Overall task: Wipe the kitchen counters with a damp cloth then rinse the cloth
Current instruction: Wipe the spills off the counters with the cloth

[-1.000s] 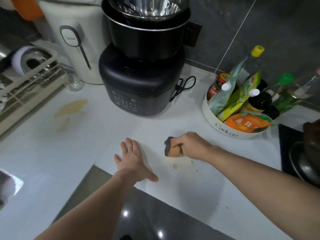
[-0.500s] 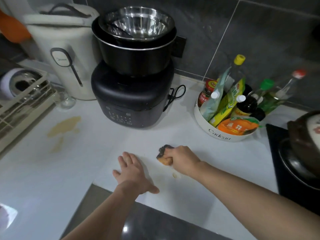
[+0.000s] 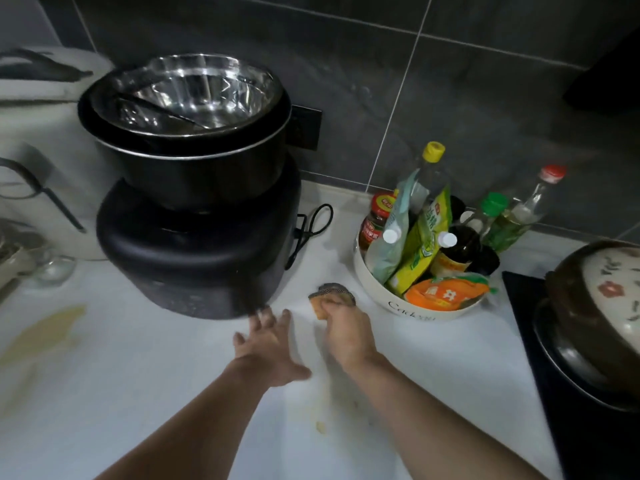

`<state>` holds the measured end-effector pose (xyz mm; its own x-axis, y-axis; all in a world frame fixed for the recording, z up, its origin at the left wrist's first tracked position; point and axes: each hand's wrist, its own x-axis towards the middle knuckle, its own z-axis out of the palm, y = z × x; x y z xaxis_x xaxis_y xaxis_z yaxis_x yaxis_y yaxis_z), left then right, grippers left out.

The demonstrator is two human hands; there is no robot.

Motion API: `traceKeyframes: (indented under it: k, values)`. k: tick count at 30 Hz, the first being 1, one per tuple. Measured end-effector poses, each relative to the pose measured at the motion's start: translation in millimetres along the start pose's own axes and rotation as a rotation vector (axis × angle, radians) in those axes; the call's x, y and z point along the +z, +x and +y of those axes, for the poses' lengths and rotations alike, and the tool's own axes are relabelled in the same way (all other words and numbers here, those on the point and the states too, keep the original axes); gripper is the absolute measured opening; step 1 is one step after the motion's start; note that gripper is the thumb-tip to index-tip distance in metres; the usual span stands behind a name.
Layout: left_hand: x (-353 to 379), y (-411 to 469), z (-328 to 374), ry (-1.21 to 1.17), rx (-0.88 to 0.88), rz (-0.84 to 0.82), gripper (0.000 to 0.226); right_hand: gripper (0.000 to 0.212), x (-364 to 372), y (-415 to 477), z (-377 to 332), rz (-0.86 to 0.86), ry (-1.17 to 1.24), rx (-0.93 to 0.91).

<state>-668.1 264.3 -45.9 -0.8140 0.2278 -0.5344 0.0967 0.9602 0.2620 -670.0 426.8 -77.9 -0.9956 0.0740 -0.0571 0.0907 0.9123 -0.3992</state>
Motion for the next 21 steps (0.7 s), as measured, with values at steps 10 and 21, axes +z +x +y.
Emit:
traceKeyframes:
  k: [10, 21]
  values:
    - [2.4, 11.4, 6.2, -0.188, -0.073, -0.024, 0.128, 0.052, 19.3, 137.5, -15.0, 0.06, -0.14, 0.041]
    - [-10.5, 17.3, 15.5, -0.114, -0.111, -0.12, 0.135, 0.077, 12.7, 126.9, -15.9, -0.029, -0.047, 0.209]
